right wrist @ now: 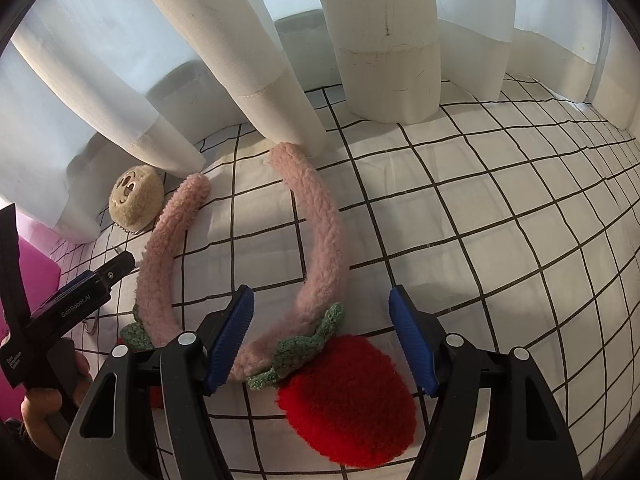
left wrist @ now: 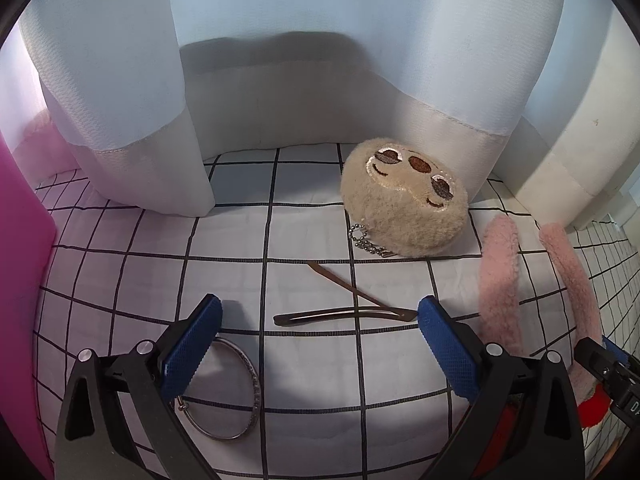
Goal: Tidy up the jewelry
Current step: 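Move the left tool to the brown hair clip while the right gripper grasps the pink headband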
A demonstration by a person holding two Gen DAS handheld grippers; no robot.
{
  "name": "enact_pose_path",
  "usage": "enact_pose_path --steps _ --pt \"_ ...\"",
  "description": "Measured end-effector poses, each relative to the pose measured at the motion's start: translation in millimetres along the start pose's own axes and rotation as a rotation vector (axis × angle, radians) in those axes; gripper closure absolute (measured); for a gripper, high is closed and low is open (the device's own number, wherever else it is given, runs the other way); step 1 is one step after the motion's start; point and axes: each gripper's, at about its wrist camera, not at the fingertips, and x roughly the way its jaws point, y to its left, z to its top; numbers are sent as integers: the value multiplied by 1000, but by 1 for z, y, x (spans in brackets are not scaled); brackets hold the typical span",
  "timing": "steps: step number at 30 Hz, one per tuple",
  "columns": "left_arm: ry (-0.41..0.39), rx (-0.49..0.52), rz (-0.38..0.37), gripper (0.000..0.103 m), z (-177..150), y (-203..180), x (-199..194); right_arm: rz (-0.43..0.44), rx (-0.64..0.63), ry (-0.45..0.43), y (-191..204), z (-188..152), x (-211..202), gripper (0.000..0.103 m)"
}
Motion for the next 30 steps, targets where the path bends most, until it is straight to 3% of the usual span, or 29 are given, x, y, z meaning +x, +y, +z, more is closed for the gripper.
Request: enact_pose_path --steps 8,11,13,14,16,21,30 --pt "-49 58 37 8 -8 -15 3 -87 -102 -35 16 -2 9 36" --pt "-75 84 28 24 -14 -21 -1 -102 -144 -50 22 -6 11 36" --pt "-83 103 17 35 -20 -26 -5 -102 -156 -58 24 -7 11 44" --pt "-84 105 14 36 -21 -26 -6 -99 -164 -62 25 -8 10 48" --pt "-80 98 10 36 -25 -27 -8 -97 -182 -68 29 -10 9 68" --pt "-78 84 -7 36 -32 -18 -18 -61 -176 -82 24 -13 4 84" --pt "-122 42 -21 36 -34 -11 -45 -20 -179 -144 19 -14 -19 89"
